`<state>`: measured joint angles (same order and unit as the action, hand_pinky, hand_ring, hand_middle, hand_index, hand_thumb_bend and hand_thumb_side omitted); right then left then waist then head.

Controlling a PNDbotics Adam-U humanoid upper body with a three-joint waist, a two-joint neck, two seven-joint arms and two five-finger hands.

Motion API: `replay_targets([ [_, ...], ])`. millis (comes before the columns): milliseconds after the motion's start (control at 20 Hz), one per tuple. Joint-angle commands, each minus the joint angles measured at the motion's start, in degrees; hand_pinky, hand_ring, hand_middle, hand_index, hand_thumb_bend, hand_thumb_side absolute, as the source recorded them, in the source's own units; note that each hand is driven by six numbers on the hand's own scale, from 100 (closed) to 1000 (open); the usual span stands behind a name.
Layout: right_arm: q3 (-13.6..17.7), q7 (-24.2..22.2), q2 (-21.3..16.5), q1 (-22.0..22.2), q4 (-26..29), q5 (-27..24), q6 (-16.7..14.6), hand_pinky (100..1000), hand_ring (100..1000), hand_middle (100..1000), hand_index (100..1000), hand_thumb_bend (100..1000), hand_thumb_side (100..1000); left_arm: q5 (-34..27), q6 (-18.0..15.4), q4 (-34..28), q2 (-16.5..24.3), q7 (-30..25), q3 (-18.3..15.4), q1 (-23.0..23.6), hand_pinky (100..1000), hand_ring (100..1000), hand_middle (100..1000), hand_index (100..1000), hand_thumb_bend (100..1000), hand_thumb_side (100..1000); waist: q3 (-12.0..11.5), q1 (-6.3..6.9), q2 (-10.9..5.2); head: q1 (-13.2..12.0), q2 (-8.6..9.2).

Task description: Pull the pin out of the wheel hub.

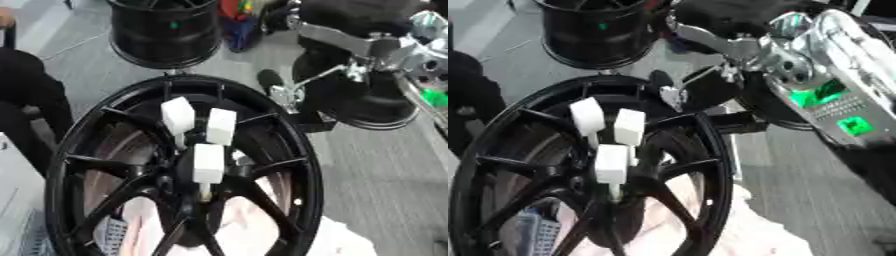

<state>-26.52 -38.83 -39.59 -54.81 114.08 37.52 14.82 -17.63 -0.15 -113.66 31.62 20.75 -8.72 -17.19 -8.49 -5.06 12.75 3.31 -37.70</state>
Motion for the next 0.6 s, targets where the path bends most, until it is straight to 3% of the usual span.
replay_targets([
  [50, 1.3, -1.08, 0.29, -0.45, 0.51, -0.16, -1.42, 1000, 822, 766, 819, 100, 283, 0.15, 0.11, -0.93, 0.73, 0.19, -0.74, -0.39, 874, 602, 706, 708, 100, 522, -0.12, 0.24, -1.03, -0.46, -0.35],
  [350, 0.77, -3.84, 0.86, 0.04, 0.51, -2.04, -6.03, 1000, 843, 774, 829, 100, 386, 0.11, 0.54, -0.93, 0.63, 0.43, -0.89, -0.16, 875, 601, 707, 707, 100, 534, -0.52, -0.08, -0.93, -0.9, -0.81],
  [600, 0.12, -5.82, 0.92, 0.83, 0.51, -2.97, -10.43, 1000, 843, 763, 810, 100, 417, -0.04, 0.73, -0.93, 1.67, 0.79, -1.19, 1.38, 877, 597, 707, 706, 100, 533, -1.37, 0.05, -0.79, -0.04, -1.32],
])
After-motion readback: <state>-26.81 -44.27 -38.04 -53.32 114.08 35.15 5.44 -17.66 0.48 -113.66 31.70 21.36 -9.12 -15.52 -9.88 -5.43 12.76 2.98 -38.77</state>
